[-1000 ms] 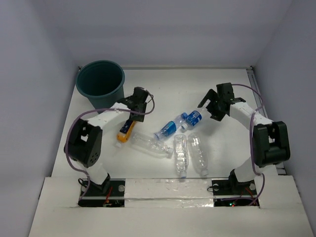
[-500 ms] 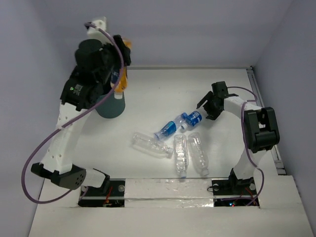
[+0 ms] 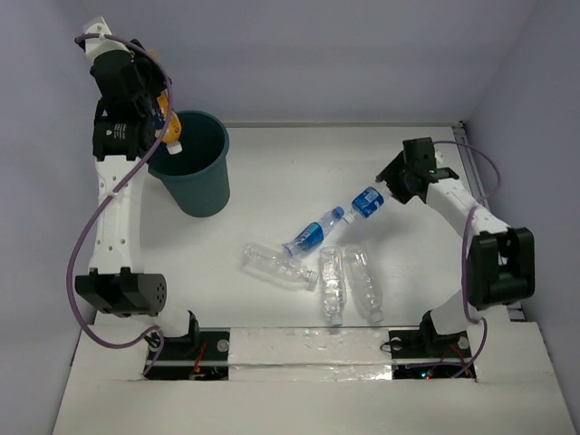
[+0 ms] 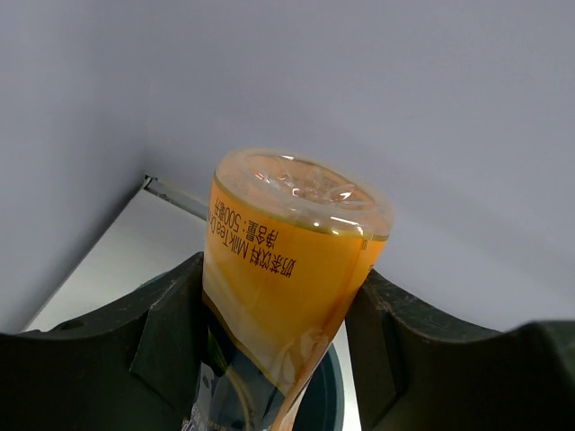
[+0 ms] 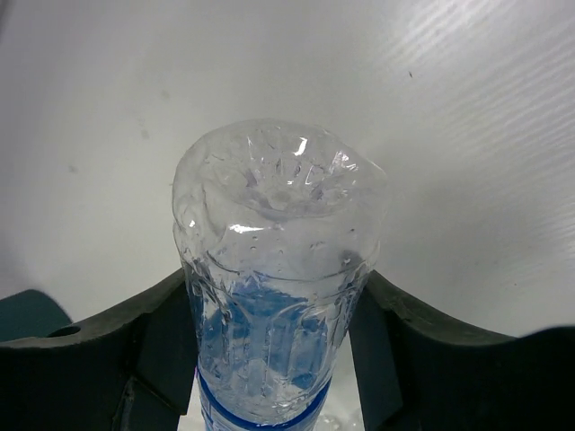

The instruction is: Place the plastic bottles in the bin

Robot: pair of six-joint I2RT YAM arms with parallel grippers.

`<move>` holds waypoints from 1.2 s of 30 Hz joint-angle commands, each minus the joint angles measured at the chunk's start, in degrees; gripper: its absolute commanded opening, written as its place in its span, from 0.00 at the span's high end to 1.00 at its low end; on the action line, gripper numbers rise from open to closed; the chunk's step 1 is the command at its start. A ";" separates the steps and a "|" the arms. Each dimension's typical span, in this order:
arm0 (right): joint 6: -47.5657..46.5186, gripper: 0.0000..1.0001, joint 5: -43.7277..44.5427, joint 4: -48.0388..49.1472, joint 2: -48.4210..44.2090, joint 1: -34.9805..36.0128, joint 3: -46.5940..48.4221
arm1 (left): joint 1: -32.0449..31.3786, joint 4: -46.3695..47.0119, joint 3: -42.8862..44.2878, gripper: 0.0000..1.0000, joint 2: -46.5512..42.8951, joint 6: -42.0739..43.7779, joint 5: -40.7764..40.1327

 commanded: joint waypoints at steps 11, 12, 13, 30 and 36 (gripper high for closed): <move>-3.79 0.47 1.60 -1.94 -12.57 7.37 21.83 | 0.18 12.83 -7.89 0.05 3.18 -0.25 1.12; -3.79 0.47 2.12 -2.03 -11.59 8.87 26.47 | 0.18 12.22 -8.32 0.02 2.65 -0.16 1.48; -3.79 0.47 3.26 -2.12 -10.45 10.54 28.86 | 0.18 11.69 -8.68 0.02 1.86 -0.07 2.00; -7.65 0.41 7.93 9.73 32.61 35.86 83.28 | -4.64 2.64 -46.10 0.81 -39.71 -17.55 10.38; -10.63 0.40 13.46 18.43 40.77 40.60 86.01 | -7.46 -6.50 -52.70 0.85 -49.90 -20.64 8.96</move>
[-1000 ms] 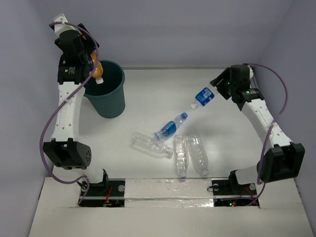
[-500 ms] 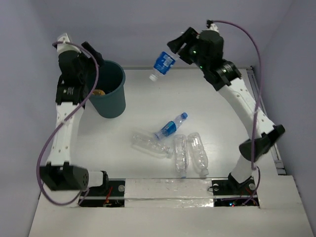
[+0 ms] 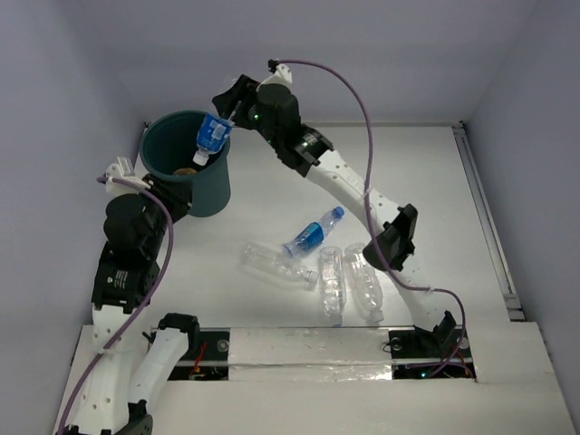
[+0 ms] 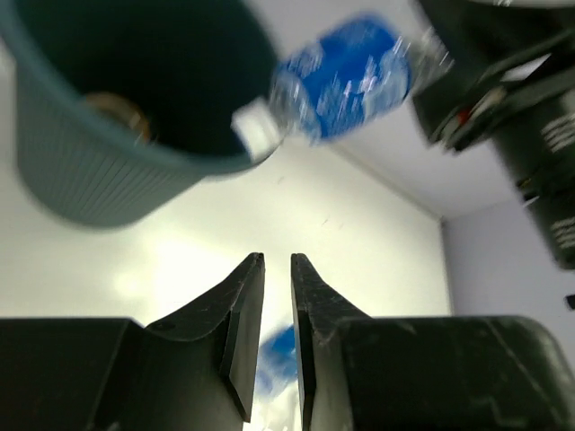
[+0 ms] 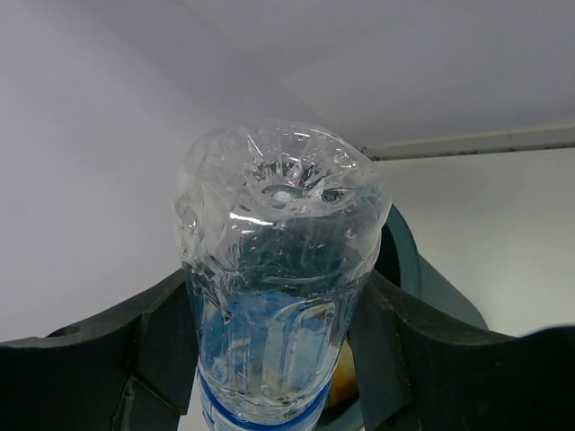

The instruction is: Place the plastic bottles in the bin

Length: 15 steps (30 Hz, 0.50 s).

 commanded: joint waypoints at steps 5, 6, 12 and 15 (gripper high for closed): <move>-7.78 0.37 11.18 12.91 6.26 4.06 7.37 | -0.34 -15.28 -1.68 0.77 -7.07 -1.95 -3.17; -7.95 0.35 11.71 12.21 6.61 4.06 7.19 | -0.34 -16.43 -1.15 0.74 -7.16 -1.95 -2.29; -11.20 0.18 11.72 11.42 8.55 4.59 6.05 | -0.34 -20.75 -6.40 0.34 -8.92 -4.14 9.45; -13.22 0.02 10.75 12.20 6.98 4.59 4.30 | -0.34 -19.08 -11.24 0.16 -7.35 -3.44 21.83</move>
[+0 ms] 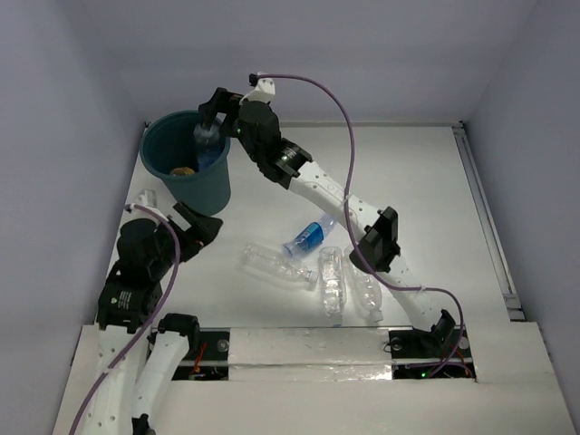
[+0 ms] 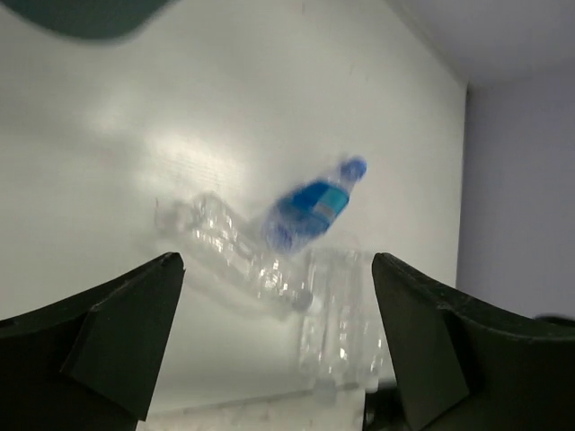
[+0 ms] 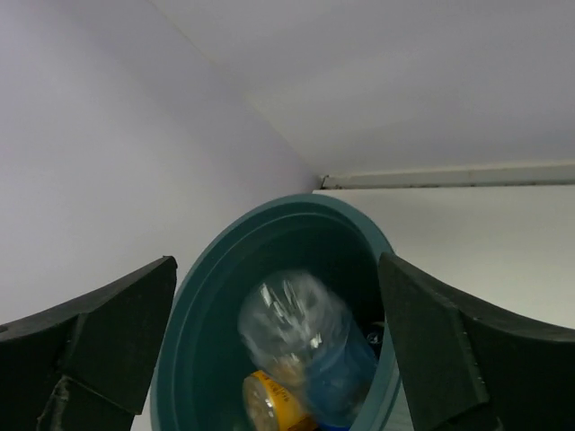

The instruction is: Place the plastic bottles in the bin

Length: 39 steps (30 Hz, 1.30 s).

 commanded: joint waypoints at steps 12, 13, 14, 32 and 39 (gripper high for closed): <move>-11.06 0.29 -3.65 3.41 -30.14 -0.02 -30.28 | -7.41 7.05 -18.86 0.11 2.96 -9.84 18.88; -11.23 0.36 -5.49 3.41 -37.84 -0.02 -35.56 | -8.83 8.10 -21.05 0.10 2.87 -11.51 18.36; -10.80 0.45 -6.38 2.63 -41.66 -0.81 -45.88 | -10.41 10.29 -22.20 0.09 3.05 -14.65 17.74; -1.12 0.00 -24.05 -13.72 -86.61 -14.53 -102.76 | -22.46 31.75 -30.21 0.01 21.48 -36.83 -0.28; -3.59 0.00 -24.05 -15.39 -86.96 -15.22 -104.16 | -25.36 33.17 -27.49 0.01 30.46 -38.77 -4.92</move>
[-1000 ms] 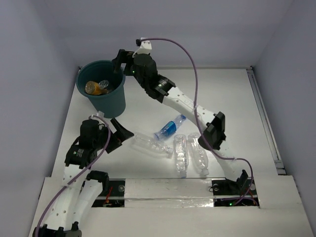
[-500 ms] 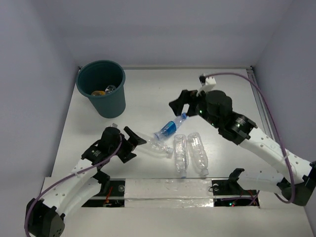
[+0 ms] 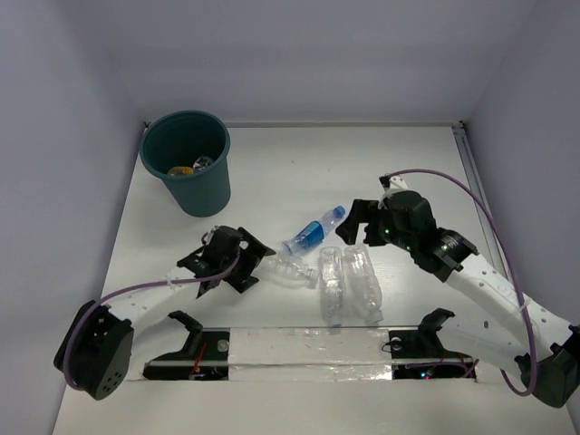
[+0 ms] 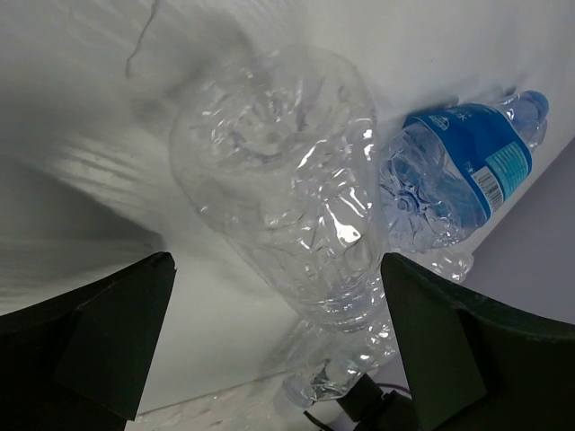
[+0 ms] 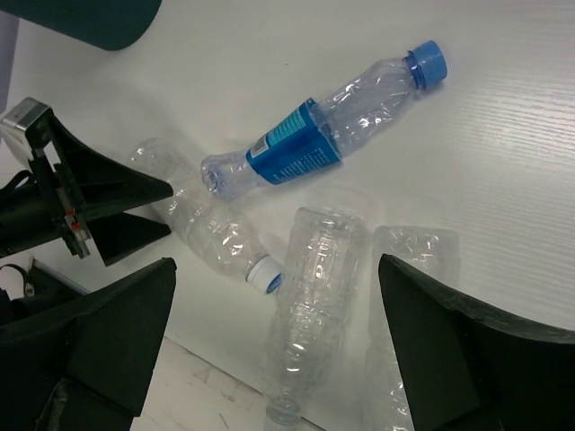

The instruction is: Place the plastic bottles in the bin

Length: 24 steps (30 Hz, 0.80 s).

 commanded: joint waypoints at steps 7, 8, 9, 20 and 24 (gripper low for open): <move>-0.90 0.00 -4.48 3.75 7.62 -4.62 0.22 | -1.30 1.21 5.24 0.01 6.27 -2.58 -9.99; -0.55 0.00 -5.00 4.55 8.94 -5.41 0.75 | -1.30 1.38 5.42 0.01 6.88 -2.58 -10.35; -0.37 0.00 -5.10 5.34 10.69 -5.42 1.54 | -1.30 1.21 5.51 0.01 7.33 -2.32 -11.13; 7.09 0.00 -3.25 9.74 33.46 -7.62 10.86 | -1.30 -2.65 4.98 0.41 4.79 3.39 -17.11; 9.29 0.00 -3.16 10.27 39.08 -7.62 13.40 | -1.30 -3.80 4.63 0.64 1.80 6.29 -19.05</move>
